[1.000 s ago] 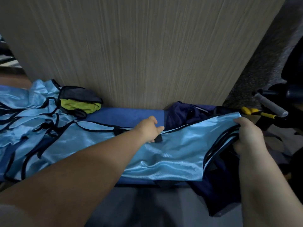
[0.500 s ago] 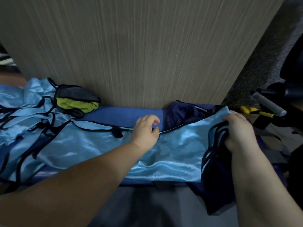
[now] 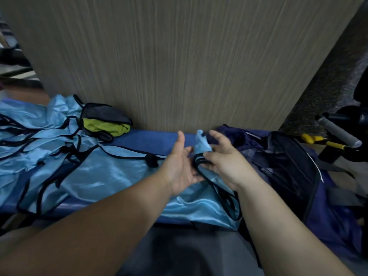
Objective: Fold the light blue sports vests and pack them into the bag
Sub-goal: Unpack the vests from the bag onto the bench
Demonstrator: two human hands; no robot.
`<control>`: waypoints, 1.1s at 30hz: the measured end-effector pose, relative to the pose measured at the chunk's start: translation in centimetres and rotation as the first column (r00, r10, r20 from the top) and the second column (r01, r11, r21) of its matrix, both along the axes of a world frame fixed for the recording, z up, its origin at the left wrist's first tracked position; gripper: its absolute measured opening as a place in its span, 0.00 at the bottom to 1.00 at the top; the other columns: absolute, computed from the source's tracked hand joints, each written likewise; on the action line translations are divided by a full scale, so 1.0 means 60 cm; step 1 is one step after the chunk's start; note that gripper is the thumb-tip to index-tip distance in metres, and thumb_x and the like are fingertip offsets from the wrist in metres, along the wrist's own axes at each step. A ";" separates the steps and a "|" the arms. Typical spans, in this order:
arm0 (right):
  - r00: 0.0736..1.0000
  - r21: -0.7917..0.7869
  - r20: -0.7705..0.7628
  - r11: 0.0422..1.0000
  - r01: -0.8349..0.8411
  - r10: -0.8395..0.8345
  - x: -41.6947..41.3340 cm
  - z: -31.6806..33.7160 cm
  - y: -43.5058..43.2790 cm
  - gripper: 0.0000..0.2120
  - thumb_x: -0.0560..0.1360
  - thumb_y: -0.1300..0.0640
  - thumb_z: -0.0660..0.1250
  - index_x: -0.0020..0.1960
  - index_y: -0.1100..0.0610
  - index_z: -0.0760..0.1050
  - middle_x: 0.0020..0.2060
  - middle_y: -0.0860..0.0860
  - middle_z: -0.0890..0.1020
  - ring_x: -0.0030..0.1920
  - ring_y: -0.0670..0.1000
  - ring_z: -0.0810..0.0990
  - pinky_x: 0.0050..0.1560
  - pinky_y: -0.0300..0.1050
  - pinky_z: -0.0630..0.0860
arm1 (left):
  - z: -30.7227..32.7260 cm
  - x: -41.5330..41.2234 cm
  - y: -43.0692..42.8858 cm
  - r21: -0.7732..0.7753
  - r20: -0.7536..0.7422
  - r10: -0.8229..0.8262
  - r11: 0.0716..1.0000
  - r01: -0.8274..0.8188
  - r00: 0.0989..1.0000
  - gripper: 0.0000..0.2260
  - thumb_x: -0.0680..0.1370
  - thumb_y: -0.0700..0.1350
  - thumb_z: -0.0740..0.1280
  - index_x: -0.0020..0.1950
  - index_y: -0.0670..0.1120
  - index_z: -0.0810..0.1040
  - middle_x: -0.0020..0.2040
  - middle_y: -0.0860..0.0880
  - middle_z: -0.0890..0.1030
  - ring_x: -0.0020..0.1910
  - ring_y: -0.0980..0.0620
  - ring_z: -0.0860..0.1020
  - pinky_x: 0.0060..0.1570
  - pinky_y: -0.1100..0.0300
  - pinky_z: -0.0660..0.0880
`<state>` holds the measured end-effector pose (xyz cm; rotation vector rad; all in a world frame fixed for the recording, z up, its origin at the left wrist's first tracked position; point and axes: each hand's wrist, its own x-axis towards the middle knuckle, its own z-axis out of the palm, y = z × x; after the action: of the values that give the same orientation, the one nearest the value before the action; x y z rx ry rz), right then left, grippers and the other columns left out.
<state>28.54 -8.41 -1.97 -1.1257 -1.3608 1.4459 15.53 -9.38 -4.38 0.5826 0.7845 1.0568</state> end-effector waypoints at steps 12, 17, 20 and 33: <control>0.663 0.187 0.736 0.982 -0.001 -0.139 0.066 -0.016 0.025 0.07 0.77 0.59 0.66 0.49 0.46 0.74 0.44 0.46 0.80 0.46 0.49 0.79 0.49 0.44 0.74 | -0.053 -0.053 0.003 -0.017 -0.711 0.074 0.992 -0.123 0.699 0.08 0.79 0.44 0.66 0.57 0.45 0.76 0.50 0.47 0.80 0.42 0.50 0.77 0.40 0.58 0.77; 0.471 0.108 0.879 0.993 -0.043 -0.075 0.072 -0.034 0.015 0.10 0.73 0.51 0.70 0.52 0.49 0.73 0.48 0.49 0.81 0.52 0.52 0.79 0.50 0.44 0.74 | -0.062 -0.070 0.002 0.115 -0.826 0.157 0.987 -0.111 0.542 0.21 0.77 0.43 0.69 0.69 0.46 0.68 0.59 0.48 0.76 0.47 0.51 0.78 0.39 0.60 0.79; 0.409 0.071 0.912 0.993 -0.090 -0.028 0.072 -0.042 0.011 0.16 0.73 0.49 0.71 0.58 0.50 0.72 0.54 0.49 0.79 0.55 0.52 0.77 0.54 0.44 0.73 | -0.062 -0.077 -0.005 0.211 -0.823 0.246 0.969 -0.125 0.513 0.25 0.77 0.40 0.68 0.72 0.50 0.63 0.54 0.51 0.75 0.46 0.51 0.79 0.36 0.62 0.79; 0.313 0.239 0.930 0.964 -0.116 -0.193 0.080 -0.075 0.024 0.22 0.78 0.58 0.60 0.72 0.49 0.67 0.61 0.53 0.79 0.59 0.57 0.78 0.54 0.48 0.77 | -0.087 -0.124 -0.019 0.232 -0.972 0.224 0.963 0.140 0.074 0.28 0.80 0.50 0.64 0.77 0.56 0.56 0.54 0.47 0.76 0.55 0.46 0.77 0.53 0.55 0.73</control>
<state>33.33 -7.00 -6.45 -1.9460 -2.2094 0.3462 8.12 -10.50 -9.60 1.6667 1.9441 0.6462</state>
